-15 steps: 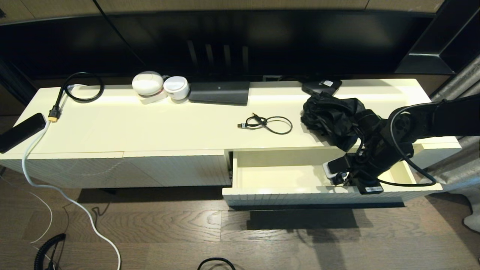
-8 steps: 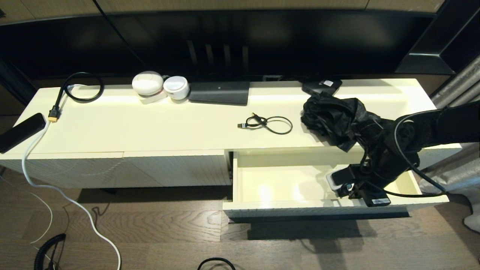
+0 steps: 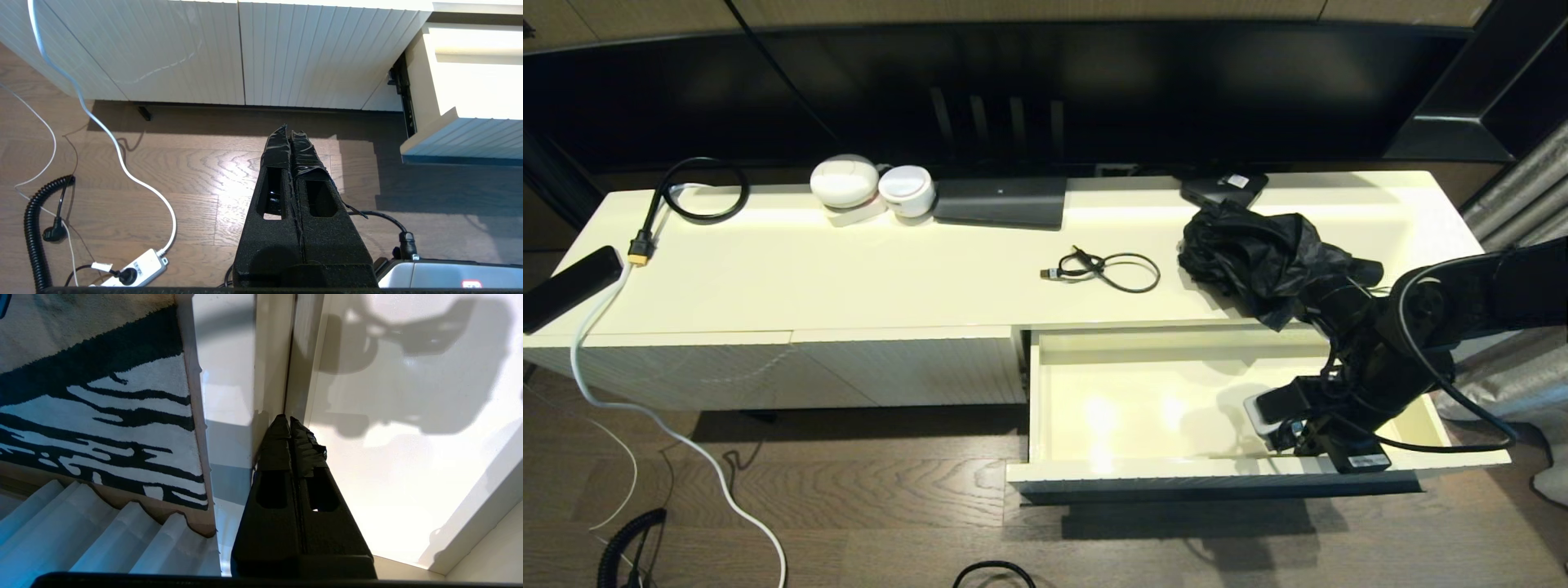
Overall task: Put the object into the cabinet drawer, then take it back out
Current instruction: Open the drawer
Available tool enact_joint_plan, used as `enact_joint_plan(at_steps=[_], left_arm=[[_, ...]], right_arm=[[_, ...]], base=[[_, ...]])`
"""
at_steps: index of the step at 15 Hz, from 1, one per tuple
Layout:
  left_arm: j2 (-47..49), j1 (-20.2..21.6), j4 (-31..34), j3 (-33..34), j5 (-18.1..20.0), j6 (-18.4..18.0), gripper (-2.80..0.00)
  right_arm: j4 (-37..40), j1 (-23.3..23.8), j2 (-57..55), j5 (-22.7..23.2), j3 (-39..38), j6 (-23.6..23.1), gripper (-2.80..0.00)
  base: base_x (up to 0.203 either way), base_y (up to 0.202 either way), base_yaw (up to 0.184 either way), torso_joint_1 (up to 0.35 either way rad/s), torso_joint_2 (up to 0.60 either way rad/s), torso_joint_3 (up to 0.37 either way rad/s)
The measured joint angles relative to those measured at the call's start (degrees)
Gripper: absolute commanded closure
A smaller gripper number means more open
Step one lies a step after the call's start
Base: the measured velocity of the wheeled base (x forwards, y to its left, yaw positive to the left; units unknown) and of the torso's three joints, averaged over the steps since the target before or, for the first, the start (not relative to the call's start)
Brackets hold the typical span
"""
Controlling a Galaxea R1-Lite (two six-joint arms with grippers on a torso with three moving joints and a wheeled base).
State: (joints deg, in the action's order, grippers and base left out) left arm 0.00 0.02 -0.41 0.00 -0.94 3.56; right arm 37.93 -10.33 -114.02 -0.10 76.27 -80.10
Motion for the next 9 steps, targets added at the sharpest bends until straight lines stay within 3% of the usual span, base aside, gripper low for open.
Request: enact_joint_plan(at_steps=[9], left_arm=[[0.0,0.0,0.0,0.0,0.0,0.0,0.00]], right_arm=[[-4.7,-0.5,3.3,0.0,-7.7,1.4,0.00]], base=[[0.000,0.000,0.000,0.000,0.00,0.000]])
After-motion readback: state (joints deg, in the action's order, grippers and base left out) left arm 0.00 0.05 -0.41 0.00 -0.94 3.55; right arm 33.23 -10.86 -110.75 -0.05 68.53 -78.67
